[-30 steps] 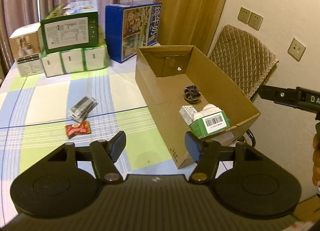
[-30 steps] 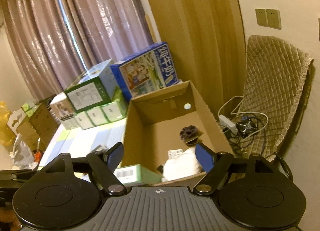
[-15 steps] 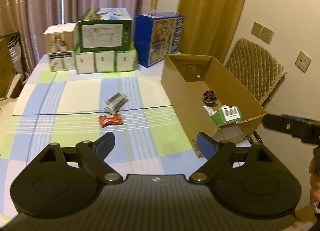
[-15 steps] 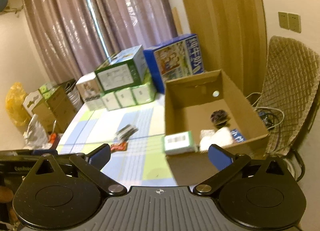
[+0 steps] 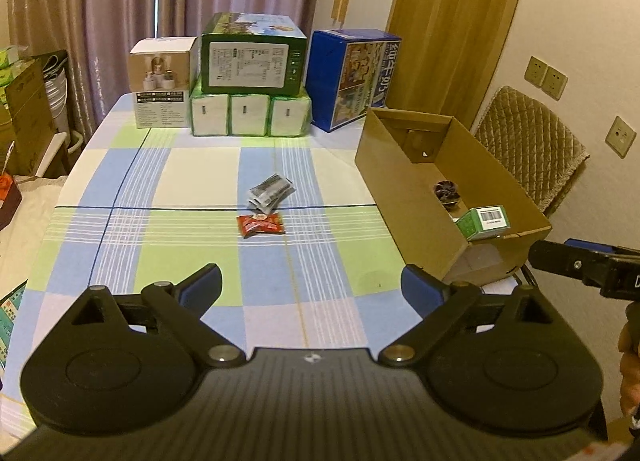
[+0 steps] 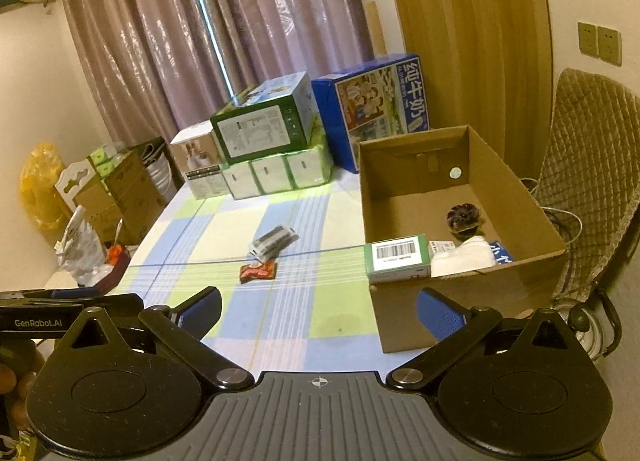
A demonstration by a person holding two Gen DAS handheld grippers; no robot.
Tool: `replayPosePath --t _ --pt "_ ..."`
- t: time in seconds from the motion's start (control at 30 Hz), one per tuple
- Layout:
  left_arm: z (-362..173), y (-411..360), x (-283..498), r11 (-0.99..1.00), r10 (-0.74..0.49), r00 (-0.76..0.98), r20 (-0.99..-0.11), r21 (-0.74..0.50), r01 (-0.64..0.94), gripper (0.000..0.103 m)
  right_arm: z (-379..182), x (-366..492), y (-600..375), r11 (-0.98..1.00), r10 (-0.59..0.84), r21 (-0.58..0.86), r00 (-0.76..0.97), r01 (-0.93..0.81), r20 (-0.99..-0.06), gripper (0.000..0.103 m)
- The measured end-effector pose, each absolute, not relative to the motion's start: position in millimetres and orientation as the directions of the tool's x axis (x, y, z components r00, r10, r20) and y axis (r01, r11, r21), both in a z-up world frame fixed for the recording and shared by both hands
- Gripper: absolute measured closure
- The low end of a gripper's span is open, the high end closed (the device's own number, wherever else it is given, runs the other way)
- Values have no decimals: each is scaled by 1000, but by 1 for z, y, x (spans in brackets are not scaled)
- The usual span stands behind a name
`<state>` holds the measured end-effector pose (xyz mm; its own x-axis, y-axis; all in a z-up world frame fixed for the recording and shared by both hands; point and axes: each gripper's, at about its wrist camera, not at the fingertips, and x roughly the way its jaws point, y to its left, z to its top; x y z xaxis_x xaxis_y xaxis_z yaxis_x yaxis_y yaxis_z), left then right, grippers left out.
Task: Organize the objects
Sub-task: 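Move both tools back over the table toward the candy and the clear packet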
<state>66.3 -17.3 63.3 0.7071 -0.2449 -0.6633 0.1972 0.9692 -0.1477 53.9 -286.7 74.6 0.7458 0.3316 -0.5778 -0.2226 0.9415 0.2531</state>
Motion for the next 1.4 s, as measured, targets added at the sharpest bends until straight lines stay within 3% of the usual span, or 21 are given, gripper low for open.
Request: replayPosePath --t 1.27,1.33,1.4 --pt "33 28 107 984 -175 700 -693 -93 153 5 42 96 -219 918 395 233 685 -321 -613 3" --pt "28 31 116 983 -175 700 -693 -82 165 5 33 107 -211 918 394 223 680 -328 -618 6" --pt "22 34 128 981 -181 695 -695 -74 182 6 24 119 -203 915 399 224 666 -335 -630 26"
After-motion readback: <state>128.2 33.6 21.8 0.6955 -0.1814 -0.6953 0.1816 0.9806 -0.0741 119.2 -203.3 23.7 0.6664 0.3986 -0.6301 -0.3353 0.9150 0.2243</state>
